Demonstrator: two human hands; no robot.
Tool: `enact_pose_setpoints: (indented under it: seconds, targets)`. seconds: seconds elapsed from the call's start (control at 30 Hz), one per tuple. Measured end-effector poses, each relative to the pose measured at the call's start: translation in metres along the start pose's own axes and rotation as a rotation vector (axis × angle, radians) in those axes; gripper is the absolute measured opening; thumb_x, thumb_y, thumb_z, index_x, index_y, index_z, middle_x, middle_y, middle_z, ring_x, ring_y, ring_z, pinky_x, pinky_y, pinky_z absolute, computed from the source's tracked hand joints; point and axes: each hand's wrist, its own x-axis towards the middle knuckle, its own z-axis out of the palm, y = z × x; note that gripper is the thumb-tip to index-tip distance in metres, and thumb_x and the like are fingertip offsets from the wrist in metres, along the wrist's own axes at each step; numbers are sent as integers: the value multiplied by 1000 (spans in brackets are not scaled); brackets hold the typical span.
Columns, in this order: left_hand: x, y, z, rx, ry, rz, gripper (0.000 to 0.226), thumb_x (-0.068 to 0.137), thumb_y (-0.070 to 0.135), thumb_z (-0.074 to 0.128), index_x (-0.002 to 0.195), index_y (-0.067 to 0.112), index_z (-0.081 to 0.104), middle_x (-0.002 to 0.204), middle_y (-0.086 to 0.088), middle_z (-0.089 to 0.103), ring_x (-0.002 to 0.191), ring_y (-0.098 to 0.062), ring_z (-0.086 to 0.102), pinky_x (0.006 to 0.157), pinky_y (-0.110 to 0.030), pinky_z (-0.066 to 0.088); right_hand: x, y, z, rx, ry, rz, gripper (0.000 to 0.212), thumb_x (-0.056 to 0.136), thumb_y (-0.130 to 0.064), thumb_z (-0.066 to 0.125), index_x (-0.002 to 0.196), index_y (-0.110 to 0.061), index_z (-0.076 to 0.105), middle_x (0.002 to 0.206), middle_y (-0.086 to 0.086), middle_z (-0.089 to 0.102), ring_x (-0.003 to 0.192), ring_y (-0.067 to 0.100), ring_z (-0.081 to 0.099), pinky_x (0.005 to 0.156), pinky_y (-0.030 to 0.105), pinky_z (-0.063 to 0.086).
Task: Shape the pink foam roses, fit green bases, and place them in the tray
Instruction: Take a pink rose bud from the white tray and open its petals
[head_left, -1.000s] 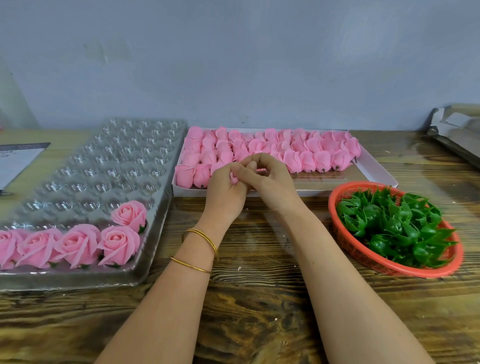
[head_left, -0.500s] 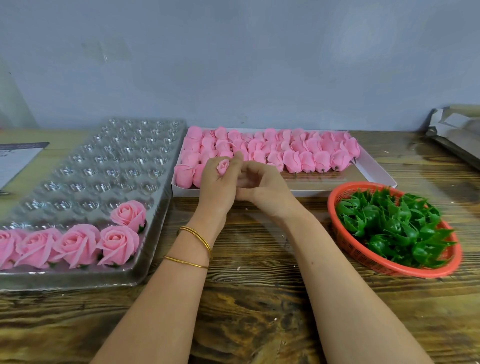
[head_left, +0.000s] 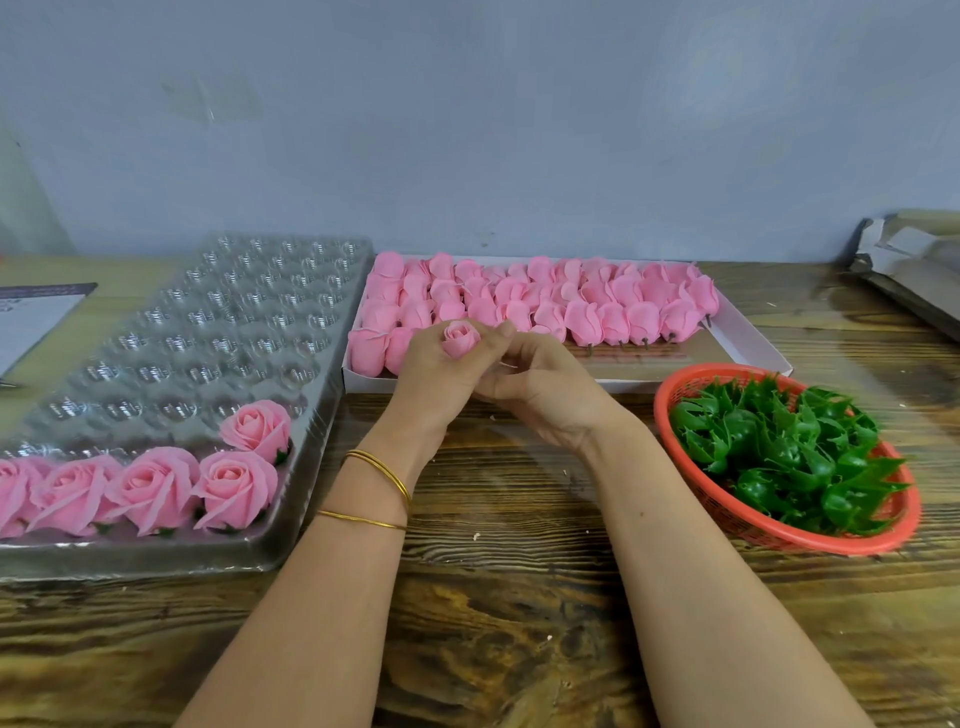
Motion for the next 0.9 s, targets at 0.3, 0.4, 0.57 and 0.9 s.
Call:
enact_pose_setpoints:
  seconds: [0.3,0.4,0.57,0.9]
  targets:
    - [1,-3,1,-11,28,17,29,73,50,72,52,31,64,56,11,59,67,-9,61,70,-28,52,-1,-2,-1,79,-51,13,34,88,20,51,115,2,61,102,13,67,101,20,65,98,31,51]
    - [3,-5,2,-53,69,-32,25,80,44,70,65,23,71,62,2,65,71,-17,67,75,-38,56,0,-1,1,-25,18,-4,42,79,24,58,117,7,60,97,16,64,97,27,62,100,40,49]
    - [4,-7,5,-101,141,-75,29,88,36,71,78,9,71,70,-4,73,70,-18,74,68,-33,60,3,2,4,-263,130,-58,47,70,20,72,113,12,56,78,0,60,69,8,61,76,26,54]
    - [0,-3,5,-41,67,-15,25,87,29,74,64,21,75,68,-1,73,68,-12,71,60,-22,54,1,2,3,-247,146,-68,39,79,17,66,117,8,62,107,27,68,98,27,69,91,31,55]
